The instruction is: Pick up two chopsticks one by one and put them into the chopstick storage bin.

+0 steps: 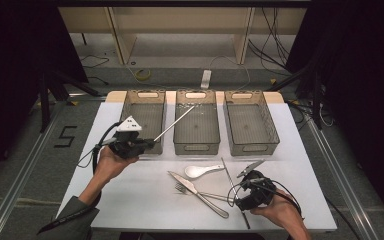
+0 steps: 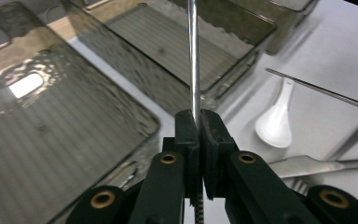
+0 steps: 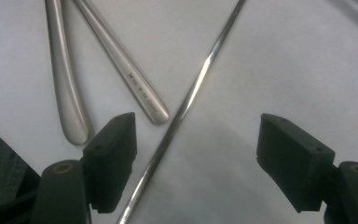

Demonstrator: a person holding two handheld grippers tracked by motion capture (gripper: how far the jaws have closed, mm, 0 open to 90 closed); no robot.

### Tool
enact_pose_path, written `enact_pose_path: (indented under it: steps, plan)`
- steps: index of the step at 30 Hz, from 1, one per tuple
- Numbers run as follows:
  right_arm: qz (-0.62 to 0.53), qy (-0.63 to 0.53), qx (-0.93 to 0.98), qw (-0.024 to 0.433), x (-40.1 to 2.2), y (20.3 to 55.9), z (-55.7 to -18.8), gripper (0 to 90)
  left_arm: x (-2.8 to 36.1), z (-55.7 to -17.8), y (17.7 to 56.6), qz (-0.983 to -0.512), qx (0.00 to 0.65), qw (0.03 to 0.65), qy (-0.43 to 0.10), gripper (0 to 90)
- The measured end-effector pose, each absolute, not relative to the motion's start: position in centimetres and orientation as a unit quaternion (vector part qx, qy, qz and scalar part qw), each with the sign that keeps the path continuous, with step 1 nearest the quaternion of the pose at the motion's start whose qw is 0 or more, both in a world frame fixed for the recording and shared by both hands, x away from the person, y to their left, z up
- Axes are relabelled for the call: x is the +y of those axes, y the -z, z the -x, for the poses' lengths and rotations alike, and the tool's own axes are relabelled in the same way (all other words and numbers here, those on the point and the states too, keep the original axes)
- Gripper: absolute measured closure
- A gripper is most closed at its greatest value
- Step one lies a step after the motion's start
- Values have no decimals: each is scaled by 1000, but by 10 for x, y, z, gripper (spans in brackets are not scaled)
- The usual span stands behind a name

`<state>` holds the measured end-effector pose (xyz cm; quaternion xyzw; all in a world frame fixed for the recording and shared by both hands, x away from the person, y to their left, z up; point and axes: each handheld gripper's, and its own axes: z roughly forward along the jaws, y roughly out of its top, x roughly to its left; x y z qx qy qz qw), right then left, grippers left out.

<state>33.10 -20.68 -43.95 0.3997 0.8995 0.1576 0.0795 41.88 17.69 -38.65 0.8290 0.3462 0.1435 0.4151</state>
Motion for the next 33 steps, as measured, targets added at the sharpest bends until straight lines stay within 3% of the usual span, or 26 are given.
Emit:
enact_pose_path:
  steps: [11, 21, 33]
  plan:
    - [-399, -157, 900, 77, -208, 442, -326, 294, 206, -460, 384, -795, 425, 397, -172, 861]
    - [-392, -171, 900, 78, -207, 441, -323, 287, 223, -494, 394, -772, 477, 387, -163, 861]
    - [-390, -173, 901, 76, -207, 441, -321, 287, 234, -507, 413, -753, 528, 352, -175, 859]
